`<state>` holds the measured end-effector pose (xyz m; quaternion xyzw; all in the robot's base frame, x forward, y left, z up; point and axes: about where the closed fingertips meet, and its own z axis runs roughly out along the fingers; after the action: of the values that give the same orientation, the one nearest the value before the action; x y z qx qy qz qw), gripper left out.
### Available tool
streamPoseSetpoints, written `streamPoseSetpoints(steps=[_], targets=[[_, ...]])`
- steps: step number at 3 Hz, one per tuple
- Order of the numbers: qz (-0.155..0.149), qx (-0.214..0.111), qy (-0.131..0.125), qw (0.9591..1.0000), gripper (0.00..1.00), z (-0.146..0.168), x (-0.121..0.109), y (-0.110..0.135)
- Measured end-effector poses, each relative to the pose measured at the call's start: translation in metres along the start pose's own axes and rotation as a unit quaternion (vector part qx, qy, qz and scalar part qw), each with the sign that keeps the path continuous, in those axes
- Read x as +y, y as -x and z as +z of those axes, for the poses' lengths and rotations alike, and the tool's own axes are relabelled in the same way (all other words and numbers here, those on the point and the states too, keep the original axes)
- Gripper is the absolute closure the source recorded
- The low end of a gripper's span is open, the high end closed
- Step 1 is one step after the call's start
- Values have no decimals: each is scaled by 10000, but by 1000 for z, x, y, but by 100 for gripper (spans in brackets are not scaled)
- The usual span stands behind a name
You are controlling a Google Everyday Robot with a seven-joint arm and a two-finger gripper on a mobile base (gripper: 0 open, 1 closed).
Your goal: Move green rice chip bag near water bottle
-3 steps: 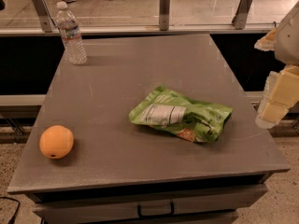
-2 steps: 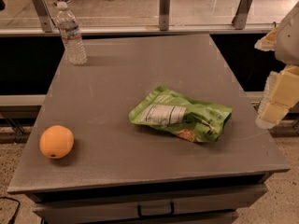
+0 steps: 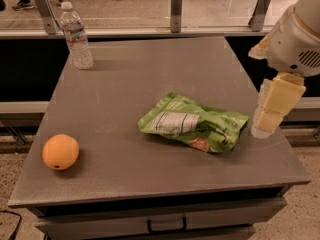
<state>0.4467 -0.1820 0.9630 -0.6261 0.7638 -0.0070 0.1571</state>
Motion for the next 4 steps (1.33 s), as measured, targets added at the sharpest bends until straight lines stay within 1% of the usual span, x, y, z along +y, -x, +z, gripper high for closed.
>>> streamPoseSetpoints(steps=[1, 2, 3, 4], targets=[[-94, -60, 221, 9997, 0, 22, 5, 15], [-211, -44, 437, 9988, 0, 51, 15, 28], [-309, 13, 583, 9978, 0, 73, 22, 37], [-396, 68, 676, 9969, 0, 91, 25, 46]])
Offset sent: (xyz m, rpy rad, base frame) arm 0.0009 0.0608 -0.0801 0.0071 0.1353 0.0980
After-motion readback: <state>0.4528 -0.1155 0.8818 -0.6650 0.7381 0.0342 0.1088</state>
